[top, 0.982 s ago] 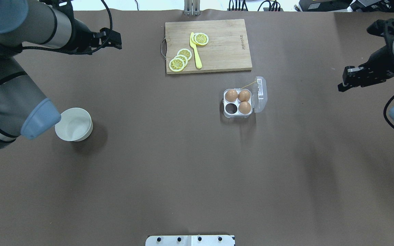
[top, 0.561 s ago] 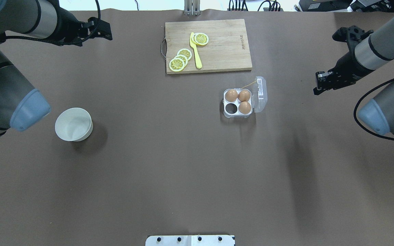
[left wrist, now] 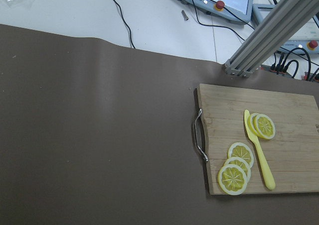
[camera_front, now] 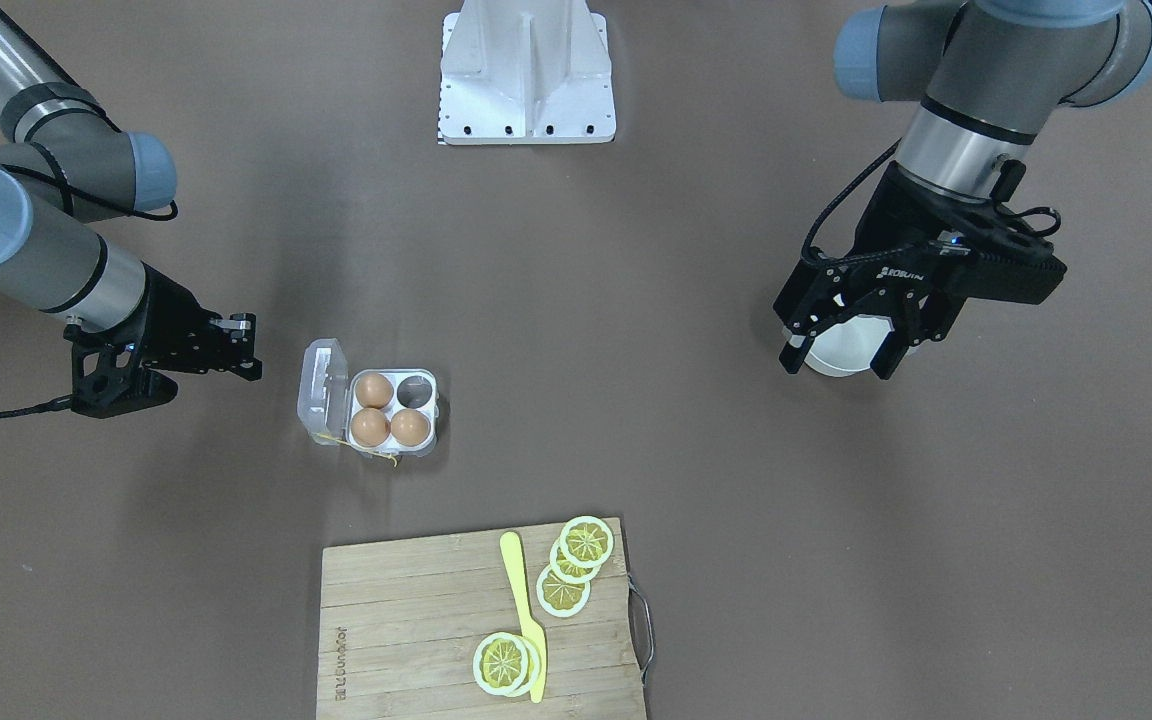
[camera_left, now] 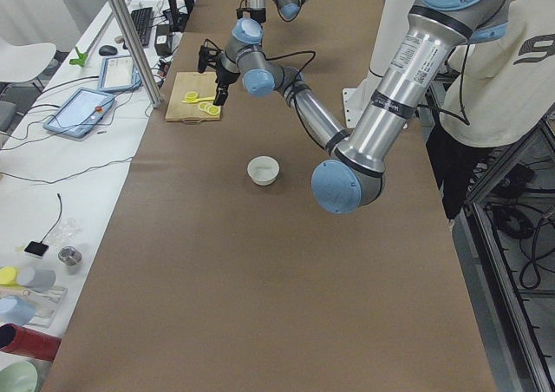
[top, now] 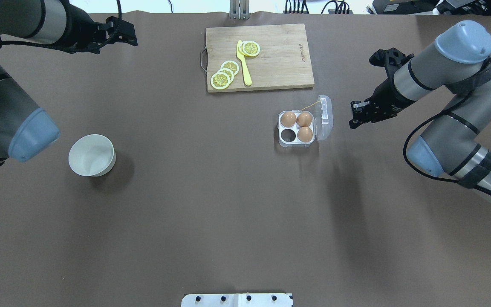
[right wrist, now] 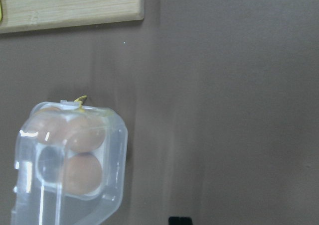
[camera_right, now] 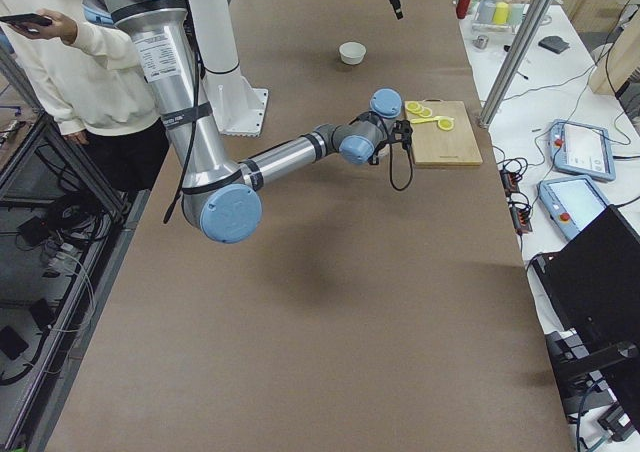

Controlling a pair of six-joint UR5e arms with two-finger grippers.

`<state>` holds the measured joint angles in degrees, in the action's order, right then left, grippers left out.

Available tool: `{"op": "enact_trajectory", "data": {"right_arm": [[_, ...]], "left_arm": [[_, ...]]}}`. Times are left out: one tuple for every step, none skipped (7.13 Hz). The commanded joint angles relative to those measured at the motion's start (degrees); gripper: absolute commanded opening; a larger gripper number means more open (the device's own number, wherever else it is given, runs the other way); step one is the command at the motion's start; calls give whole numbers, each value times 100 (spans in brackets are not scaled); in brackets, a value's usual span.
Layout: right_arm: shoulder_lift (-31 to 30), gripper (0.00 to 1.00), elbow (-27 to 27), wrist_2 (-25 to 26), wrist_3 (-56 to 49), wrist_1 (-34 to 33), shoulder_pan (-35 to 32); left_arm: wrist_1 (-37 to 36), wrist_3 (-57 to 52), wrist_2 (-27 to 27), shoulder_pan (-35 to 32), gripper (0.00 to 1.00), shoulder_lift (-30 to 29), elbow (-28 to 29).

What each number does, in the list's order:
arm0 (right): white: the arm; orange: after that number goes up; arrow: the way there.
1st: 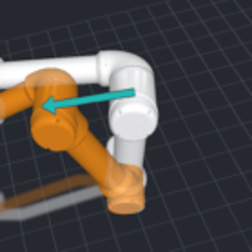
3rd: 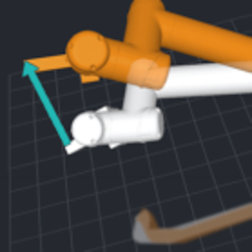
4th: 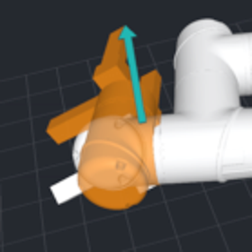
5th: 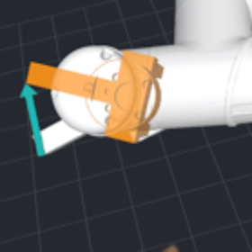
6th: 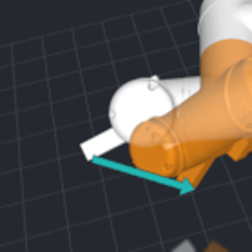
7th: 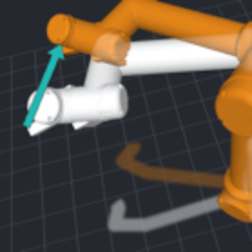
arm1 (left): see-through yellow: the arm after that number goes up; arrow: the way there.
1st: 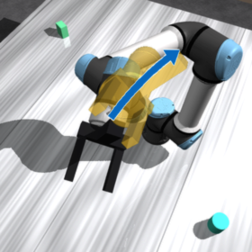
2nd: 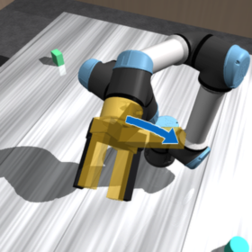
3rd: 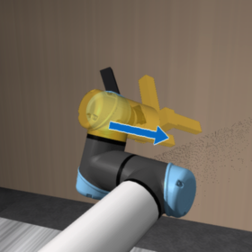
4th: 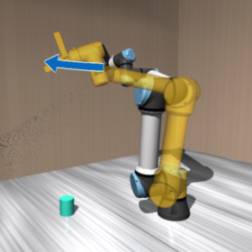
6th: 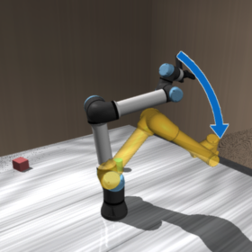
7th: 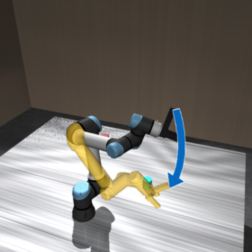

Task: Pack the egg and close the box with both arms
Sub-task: 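Push the clear lid down over the eggs with the right gripper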

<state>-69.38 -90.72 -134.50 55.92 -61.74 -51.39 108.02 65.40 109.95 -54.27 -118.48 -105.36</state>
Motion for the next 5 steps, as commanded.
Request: {"op": "enact_trajectory", "data": {"right_arm": [[440, 0, 273, 3, 365, 119, 120], [757, 0, 431, 3, 576, 119, 182], [960, 0, 563, 11, 630, 119, 234], [1214, 0, 730, 90, 770, 119, 374], [1426, 0, 766, 317, 1050, 119, 558]], "left_arm": [[0, -1, 0, -13, 98, 0, 7], [0, -10, -9, -22, 98, 0, 24], [0, -10, -9, -22, 98, 0, 42], [0, -10, -9, -48, 98, 9, 42], [0, -10, 0, -75, 98, 17, 51]]}}
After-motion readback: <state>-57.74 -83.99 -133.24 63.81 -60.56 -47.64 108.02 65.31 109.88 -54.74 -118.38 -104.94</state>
